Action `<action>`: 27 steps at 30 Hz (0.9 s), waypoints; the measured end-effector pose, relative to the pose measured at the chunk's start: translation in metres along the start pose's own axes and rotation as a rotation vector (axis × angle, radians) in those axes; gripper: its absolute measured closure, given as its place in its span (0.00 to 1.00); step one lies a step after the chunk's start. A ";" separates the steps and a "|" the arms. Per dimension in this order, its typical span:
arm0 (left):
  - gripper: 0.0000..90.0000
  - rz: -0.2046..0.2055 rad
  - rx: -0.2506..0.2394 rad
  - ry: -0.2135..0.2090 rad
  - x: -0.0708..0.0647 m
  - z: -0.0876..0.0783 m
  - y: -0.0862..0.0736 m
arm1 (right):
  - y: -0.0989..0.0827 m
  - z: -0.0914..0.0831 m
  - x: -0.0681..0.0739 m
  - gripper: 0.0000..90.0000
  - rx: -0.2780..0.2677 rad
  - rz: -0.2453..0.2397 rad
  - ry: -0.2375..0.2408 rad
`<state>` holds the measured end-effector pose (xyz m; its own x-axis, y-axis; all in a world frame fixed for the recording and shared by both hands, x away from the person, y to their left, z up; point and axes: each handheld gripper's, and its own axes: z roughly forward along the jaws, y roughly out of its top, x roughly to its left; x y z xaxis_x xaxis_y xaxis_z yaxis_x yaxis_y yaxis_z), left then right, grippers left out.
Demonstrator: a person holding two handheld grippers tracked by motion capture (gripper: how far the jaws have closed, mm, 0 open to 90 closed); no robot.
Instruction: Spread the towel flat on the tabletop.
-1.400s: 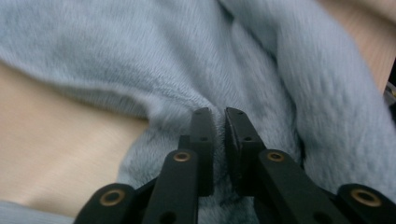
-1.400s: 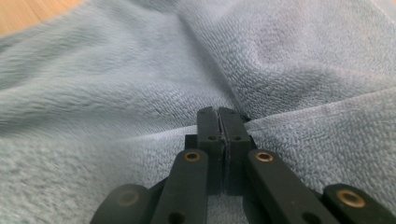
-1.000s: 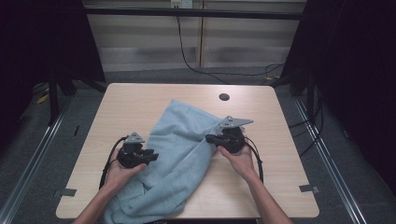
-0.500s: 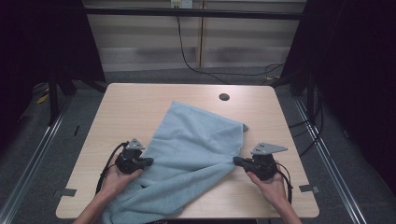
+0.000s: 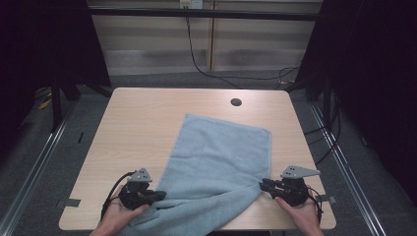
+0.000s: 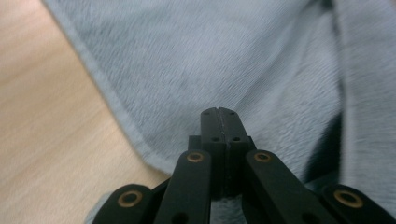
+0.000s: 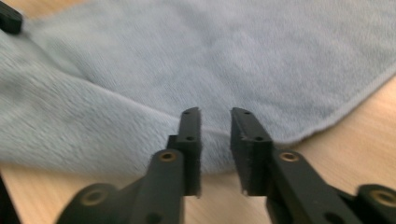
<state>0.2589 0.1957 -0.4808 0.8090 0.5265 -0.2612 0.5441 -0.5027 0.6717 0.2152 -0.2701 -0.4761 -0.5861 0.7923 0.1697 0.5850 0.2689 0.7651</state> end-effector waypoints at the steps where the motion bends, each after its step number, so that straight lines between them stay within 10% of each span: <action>1: 0.95 -0.001 -0.016 -0.004 0.002 -0.002 0.003 | 0.002 0.000 0.002 0.74 -0.012 0.008 0.003; 5: 0.84 0.038 -0.048 0.007 0.013 -0.005 0.018 | 0.012 0.008 0.025 0.61 -0.016 -0.035 0.097; 11: 0.68 0.102 0.034 -0.025 0.013 0.012 0.018 | 0.018 0.037 0.059 0.46 0.034 -0.097 0.214; 16: 0.57 0.161 0.092 -0.029 0.006 0.025 0.015 | 0.012 0.062 0.069 0.41 0.120 -0.147 0.211; 21: 0.91 0.197 0.087 0.049 0.008 0.027 0.017 | 0.014 0.067 0.066 0.71 0.137 -0.188 0.113; 27: 0.96 0.095 0.080 0.058 0.029 0.031 0.029 | 0.028 0.080 0.046 0.93 0.139 -0.174 0.062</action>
<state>0.3047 0.1748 -0.4908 0.8450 0.5112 -0.1572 0.4835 -0.6043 0.6333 0.2489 -0.1824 -0.4967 -0.7159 0.6932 0.0840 0.5414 0.4750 0.6937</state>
